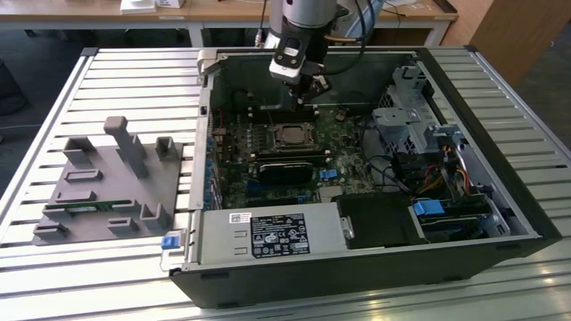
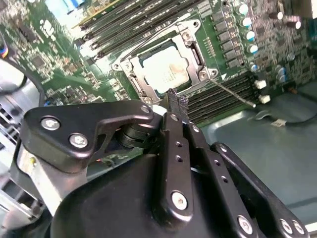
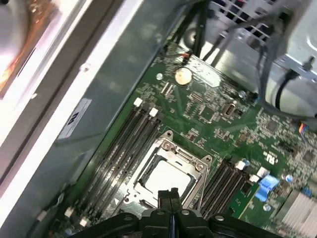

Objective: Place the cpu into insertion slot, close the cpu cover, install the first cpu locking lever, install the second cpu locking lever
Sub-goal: 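Install the first cpu locking lever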

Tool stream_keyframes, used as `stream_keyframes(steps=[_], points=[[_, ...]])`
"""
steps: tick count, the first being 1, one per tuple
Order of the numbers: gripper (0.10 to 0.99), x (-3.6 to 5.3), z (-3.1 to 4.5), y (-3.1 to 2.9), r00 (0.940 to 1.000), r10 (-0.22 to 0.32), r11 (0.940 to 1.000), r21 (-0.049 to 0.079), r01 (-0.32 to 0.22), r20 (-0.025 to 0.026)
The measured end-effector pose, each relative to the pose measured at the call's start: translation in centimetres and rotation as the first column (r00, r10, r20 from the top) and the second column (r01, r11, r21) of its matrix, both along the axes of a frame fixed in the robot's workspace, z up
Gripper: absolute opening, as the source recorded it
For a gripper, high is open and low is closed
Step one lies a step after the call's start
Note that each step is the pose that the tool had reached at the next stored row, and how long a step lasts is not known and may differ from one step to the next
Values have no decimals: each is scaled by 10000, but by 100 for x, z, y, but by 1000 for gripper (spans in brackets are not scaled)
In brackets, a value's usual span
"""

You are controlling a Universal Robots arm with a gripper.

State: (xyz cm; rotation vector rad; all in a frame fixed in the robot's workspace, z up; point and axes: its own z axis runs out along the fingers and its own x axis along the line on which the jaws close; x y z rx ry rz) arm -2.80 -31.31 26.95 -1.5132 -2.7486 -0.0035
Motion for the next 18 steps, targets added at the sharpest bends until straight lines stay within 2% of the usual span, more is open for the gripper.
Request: stream_keyframes(steps=[4, 9, 12, 16, 18], points=[[118, 0, -1, 0, 9974, 726, 9974, 0, -726, 0], [118, 0, -3, 0, 9866, 1634, 9866, 0, -1634, 0], [118, 0, -4, 0, 9761, 2173, 9761, 0, -2173, 0], [118, 0, -4, 0, 9581, 2865, 9581, -1, -2865, 2], [118, 0, -5, 0, 9494, 3142, 9494, -7, -3142, 36]])
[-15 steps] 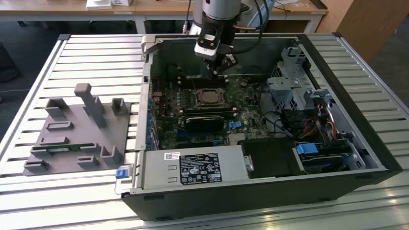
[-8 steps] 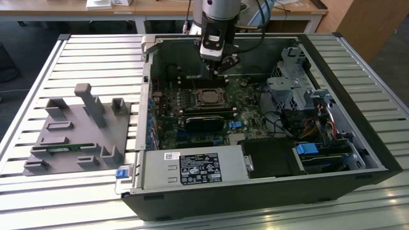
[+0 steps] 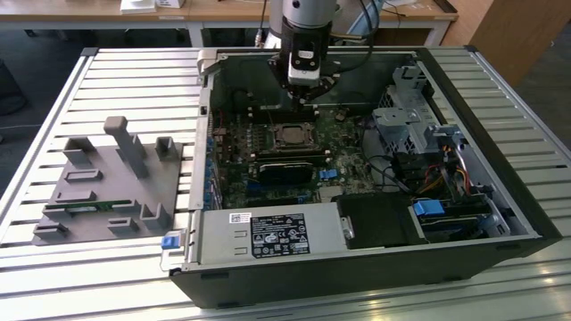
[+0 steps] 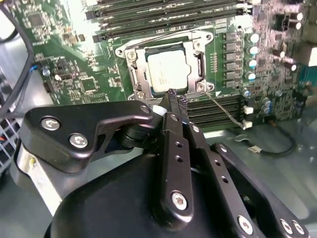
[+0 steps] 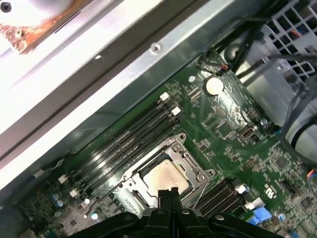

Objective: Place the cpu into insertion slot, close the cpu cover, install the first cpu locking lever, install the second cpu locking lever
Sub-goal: 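Install the first cpu locking lever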

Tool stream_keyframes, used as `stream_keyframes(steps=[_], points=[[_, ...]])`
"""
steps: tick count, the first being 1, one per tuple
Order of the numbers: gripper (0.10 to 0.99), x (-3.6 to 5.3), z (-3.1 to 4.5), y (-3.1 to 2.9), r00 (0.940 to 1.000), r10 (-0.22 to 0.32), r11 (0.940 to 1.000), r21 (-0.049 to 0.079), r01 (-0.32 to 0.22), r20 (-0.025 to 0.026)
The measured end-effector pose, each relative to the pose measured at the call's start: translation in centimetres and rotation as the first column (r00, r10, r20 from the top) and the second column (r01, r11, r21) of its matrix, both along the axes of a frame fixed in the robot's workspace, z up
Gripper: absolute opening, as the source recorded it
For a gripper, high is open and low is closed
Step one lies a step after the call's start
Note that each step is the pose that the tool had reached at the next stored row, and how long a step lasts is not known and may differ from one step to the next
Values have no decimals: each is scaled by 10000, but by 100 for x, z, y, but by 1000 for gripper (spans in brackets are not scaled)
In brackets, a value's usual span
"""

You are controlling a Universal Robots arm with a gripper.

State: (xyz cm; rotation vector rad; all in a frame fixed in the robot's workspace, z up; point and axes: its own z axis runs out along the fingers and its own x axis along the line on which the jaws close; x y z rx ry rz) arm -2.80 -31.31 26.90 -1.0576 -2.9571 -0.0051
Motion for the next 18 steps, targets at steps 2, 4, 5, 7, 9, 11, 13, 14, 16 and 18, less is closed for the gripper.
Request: stream_keyframes(steps=[2, 4, 5, 7, 9, 11, 13, 14, 16, 18], points=[[118, 0, -2, 0, 9998, 174, 9998, 39, -175, 92], [118, 0, -2, 0, 9992, 359, 9993, 87, -360, 165], [118, 0, -3, 0, 9987, 488, 9988, 95, -490, 175], [118, 0, -5, 0, 9966, 805, 9967, 95, -807, 177], [118, -1, -5, 0, 9941, 1070, 9942, 94, -1071, 177], [118, 0, -6, 0, 9916, 1285, 9916, 94, -1287, 176], [118, 0, -6, 0, 9884, 1507, 9885, 95, -1509, 177], [118, 0, -6, 0, 9867, 1616, 9868, 95, -1618, 177], [118, 0, -6, 0, 9837, 1788, 9838, 94, -1789, 176], [118, 0, -6, 0, 9811, 1928, 9812, 94, -1930, 177]])
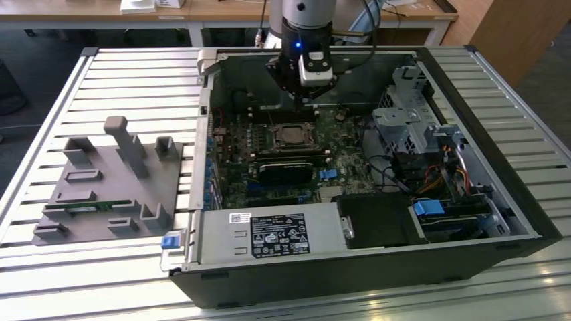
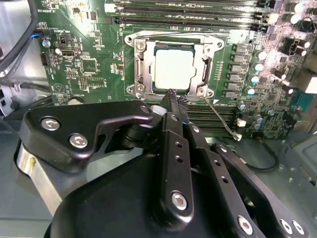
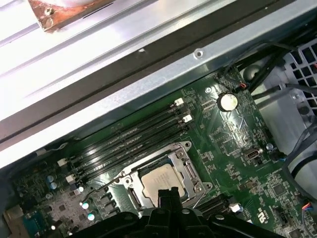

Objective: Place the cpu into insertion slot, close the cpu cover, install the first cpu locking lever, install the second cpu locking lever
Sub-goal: 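Install the first cpu locking lever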

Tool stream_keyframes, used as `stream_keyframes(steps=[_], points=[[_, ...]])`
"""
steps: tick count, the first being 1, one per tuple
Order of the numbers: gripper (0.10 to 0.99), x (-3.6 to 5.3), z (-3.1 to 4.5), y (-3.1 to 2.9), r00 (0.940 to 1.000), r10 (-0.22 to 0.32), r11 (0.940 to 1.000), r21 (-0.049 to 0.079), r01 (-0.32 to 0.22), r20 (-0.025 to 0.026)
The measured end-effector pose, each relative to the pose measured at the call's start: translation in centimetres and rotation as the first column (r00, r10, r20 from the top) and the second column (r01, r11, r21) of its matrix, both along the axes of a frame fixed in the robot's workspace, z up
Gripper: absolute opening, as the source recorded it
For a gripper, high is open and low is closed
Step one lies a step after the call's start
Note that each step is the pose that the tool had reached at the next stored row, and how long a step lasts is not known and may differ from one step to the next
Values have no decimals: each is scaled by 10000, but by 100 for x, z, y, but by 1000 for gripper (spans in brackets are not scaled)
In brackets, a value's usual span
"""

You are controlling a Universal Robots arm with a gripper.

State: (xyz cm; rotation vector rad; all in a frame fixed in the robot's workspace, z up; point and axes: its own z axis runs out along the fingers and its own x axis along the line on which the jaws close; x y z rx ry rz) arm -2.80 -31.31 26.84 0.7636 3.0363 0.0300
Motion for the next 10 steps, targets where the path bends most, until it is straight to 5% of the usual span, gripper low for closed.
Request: stream_keyframes(steps=[10], points=[[118, 0, 0, 0, 9991, 434, 9991, 0, -434, 0]])
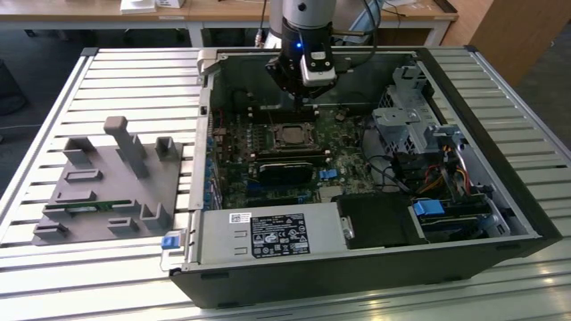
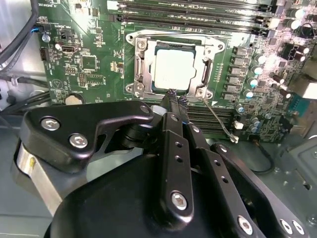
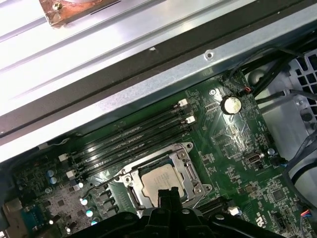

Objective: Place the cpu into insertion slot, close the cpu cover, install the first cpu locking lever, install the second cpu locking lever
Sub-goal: 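Install the first cpu locking lever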

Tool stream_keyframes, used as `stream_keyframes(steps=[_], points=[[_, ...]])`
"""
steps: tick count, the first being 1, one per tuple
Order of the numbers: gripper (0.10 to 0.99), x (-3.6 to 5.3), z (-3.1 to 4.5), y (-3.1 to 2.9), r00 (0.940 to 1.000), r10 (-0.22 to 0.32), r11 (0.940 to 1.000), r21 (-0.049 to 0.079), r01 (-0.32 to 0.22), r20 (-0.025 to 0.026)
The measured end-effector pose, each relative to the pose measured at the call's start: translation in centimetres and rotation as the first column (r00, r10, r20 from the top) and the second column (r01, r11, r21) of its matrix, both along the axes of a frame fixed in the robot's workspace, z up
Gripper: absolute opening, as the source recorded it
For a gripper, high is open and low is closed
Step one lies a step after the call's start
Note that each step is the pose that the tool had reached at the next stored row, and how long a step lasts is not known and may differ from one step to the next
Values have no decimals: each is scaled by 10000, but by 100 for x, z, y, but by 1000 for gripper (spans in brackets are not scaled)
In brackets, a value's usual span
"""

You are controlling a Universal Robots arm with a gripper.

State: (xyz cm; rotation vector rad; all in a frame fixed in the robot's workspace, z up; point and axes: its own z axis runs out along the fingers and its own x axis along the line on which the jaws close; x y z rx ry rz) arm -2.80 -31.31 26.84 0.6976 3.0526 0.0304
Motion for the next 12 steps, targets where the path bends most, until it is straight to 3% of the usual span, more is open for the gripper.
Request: stream_keyframes(steps=[12], points=[[118, 0, 0, 0, 9989, 471, 9989, 0, -471, 0]])
